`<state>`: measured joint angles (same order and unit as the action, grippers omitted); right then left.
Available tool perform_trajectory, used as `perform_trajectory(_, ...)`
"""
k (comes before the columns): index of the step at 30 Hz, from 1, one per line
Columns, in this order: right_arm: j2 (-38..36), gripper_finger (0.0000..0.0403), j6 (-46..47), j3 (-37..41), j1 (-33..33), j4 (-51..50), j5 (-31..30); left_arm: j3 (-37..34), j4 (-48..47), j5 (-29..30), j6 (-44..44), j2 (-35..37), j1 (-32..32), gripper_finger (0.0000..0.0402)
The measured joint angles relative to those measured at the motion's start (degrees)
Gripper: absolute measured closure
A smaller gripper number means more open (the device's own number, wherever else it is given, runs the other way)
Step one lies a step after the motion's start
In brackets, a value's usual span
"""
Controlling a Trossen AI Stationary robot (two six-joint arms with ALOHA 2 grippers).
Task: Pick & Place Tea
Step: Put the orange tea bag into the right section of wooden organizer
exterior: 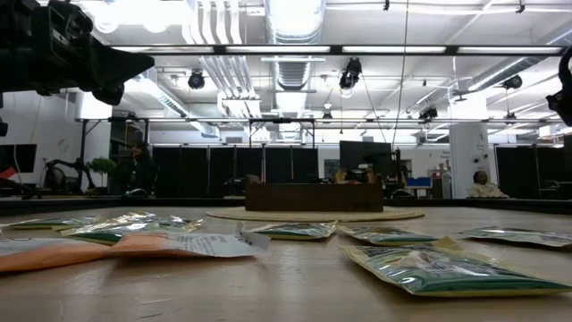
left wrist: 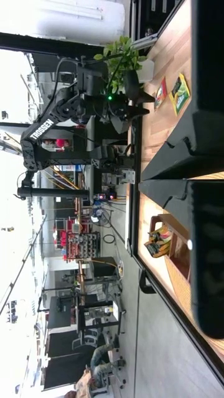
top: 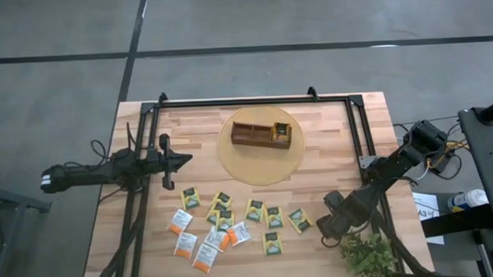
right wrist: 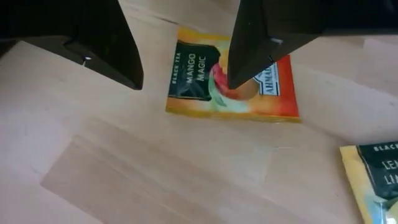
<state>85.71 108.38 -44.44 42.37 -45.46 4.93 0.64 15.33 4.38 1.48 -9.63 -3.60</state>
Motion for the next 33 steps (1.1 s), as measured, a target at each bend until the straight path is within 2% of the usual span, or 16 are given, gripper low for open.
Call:
perform_trajectory(23,0.4,0.0190,0.4,4.6,1.9,5.4,1.9,0.0,0.0,0.0,0.0,0.0,0.0,0.0402)
perform_trajectory(27,0.9,0.0230,-0.9,4.5,1.9,5.2,2.4,0.0,0.0,0.0,0.0,0.0,0.0,0.0402)
perform_trajectory(33,1.0,0.0329,-1.9,4.5,1.9,5.7,2.8,0.0,0.0,0.0,0.0,0.0,0.0,0.0402)
